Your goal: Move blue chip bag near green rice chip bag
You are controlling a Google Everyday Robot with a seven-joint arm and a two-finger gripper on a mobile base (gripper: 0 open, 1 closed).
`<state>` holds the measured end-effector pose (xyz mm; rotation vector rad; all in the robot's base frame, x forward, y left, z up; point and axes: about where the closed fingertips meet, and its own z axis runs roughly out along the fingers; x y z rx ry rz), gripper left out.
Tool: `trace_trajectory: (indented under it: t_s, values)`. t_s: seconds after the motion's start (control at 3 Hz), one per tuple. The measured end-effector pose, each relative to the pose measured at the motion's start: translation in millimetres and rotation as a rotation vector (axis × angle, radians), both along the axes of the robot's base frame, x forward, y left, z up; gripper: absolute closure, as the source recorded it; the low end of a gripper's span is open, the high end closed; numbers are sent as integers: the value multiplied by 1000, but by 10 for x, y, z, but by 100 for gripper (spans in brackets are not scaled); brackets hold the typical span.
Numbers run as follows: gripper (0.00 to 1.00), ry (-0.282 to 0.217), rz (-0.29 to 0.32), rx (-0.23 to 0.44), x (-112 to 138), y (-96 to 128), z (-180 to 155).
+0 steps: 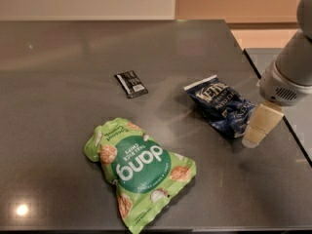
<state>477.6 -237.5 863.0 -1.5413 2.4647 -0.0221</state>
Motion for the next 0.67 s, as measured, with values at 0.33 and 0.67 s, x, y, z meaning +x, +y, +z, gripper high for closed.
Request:
trace_trajectory:
  t_s: [0.33, 0.67]
  values:
    - [0, -6, 4, 21, 28, 44, -131]
    - [0, -5, 6, 39, 58, 82, -214]
